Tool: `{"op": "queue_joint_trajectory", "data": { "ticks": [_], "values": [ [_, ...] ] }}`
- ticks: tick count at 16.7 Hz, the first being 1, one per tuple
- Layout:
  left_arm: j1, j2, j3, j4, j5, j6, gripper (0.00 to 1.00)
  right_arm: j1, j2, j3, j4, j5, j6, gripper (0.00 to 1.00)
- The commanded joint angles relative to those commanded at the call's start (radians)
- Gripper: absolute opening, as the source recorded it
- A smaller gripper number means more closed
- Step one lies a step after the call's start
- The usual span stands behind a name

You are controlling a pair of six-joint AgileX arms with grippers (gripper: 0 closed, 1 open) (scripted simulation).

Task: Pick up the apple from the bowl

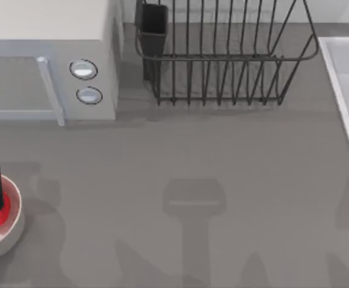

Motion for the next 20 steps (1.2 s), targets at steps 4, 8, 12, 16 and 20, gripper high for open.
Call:
{"op": "queue_joint_trajectory", "data": {
  "ticks": [4,8,12,16,20],
  "values": [
    [0.004,0.388,0.254,-0.246,0.000,0.009,1.00,0.000,0.000,0.000,0.000,0.000,0.000,1.00],
    [0.008,0.724,0.471,-0.454,0.000,0.017,1.00,0.000,0.000,0.000,0.000,0.000,0.000,1.00],
    [0.011,0.922,0.604,-0.582,0.000,0.022,1.00,0.000,0.000,0.000,0.000,0.000,0.000,1.00],
    [0.011,0.960,0.631,-0.608,0.000,0.023,1.00,0.000,0.000,0.000,0.000,0.000,0.000,1.00],
    [0.008,0.958,0.626,-0.603,0.000,0.023,1.00,0.000,0.000,0.000,0.000,0.000,0.000,1.00]
  ]
}}
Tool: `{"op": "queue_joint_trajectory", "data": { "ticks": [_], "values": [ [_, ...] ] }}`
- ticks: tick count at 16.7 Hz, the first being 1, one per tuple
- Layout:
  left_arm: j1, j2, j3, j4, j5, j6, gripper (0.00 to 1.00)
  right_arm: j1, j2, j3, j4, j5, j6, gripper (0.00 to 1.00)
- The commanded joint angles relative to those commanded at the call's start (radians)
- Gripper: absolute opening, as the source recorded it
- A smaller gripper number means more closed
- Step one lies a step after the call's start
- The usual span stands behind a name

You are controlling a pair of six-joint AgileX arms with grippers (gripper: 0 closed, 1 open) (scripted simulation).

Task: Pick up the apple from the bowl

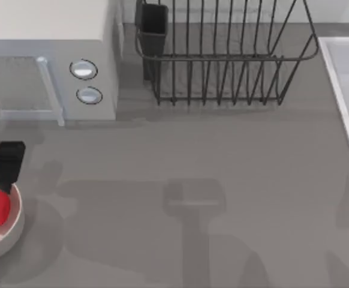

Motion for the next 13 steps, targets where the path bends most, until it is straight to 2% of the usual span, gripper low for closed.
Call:
{"op": "queue_joint_trajectory", "data": {
  "ticks": [3,9,13],
  "values": [
    [0.001,0.035,-0.043,0.070,0.000,0.001,1.00,0.000,0.000,0.000,0.000,0.000,0.000,1.00],
    [0.005,0.168,-0.198,0.383,0.000,0.005,1.00,0.000,0.000,0.000,0.000,0.000,0.000,1.00],
    [0.007,0.209,-0.243,0.450,0.000,0.007,1.00,0.000,0.000,0.000,0.000,0.000,0.000,1.00]
  ]
}}
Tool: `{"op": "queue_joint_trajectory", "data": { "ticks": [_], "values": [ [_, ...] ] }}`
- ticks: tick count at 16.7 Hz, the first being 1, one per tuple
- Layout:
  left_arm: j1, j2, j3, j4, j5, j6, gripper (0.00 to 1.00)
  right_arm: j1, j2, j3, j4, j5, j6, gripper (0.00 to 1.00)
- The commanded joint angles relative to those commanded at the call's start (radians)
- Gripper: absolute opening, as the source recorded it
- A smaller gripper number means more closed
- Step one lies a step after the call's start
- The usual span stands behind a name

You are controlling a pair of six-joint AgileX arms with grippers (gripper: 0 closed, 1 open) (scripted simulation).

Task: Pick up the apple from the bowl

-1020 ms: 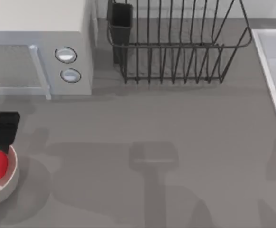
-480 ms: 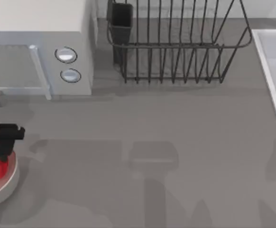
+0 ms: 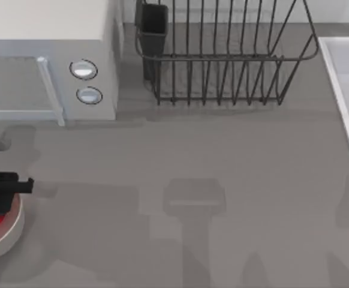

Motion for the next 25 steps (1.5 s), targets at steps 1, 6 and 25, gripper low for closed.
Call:
{"op": "queue_joint_trajectory", "data": {
  "ticks": [1,6,25],
  "values": [
    [0.000,0.000,0.000,0.000,0.000,0.000,1.00,0.000,0.000,0.000,0.000,0.000,0.000,1.00],
    [0.000,0.000,0.000,0.000,0.000,0.000,0.77,0.000,0.000,0.000,0.000,0.000,0.000,1.00],
    [0.005,-0.159,-0.003,-0.121,-0.010,0.023,0.00,0.000,0.000,0.000,0.000,0.000,0.000,1.00]
  ]
}}
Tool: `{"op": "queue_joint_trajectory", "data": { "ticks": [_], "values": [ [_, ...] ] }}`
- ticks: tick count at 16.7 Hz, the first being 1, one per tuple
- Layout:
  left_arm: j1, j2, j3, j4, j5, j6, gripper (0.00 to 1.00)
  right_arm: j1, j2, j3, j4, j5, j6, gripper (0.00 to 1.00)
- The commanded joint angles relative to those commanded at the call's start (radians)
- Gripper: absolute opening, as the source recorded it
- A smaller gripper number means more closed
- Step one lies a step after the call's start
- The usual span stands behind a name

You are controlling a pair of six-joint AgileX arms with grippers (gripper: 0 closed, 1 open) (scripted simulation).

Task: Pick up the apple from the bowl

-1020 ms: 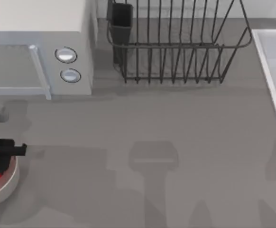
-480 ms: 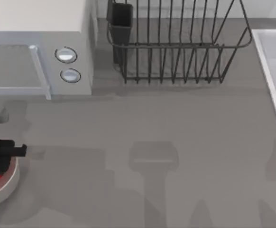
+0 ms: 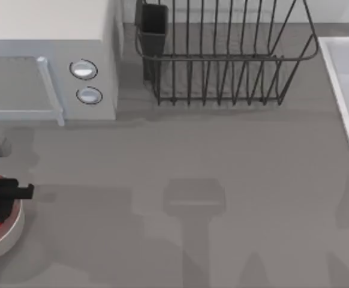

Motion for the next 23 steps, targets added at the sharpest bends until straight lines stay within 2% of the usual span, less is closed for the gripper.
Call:
{"op": "queue_joint_trajectory", "data": {
  "ticks": [3,6,13,16,19,23],
  "values": [
    [0.000,0.006,0.036,-0.037,0.000,0.000,0.00,0.000,0.000,0.000,0.000,0.000,0.000,1.00],
    [-0.002,0.015,0.165,-0.168,0.000,-0.002,0.00,0.000,0.000,0.000,0.000,0.000,0.000,1.00],
    [-0.009,-0.001,0.708,-0.747,-0.001,-0.009,0.00,0.000,0.000,0.000,0.000,0.000,0.000,1.00],
    [-0.012,-0.023,0.886,-0.931,-0.001,-0.013,0.00,0.000,0.000,0.000,0.000,0.000,0.000,1.00],
    [-0.014,-0.043,0.975,-1.021,-0.001,-0.015,0.00,0.000,0.000,0.000,0.000,0.000,0.000,1.00],
    [-0.014,-0.046,0.984,-1.031,-0.001,-0.015,0.00,0.000,0.000,0.000,0.000,0.000,0.000,1.00]
  ]
}}
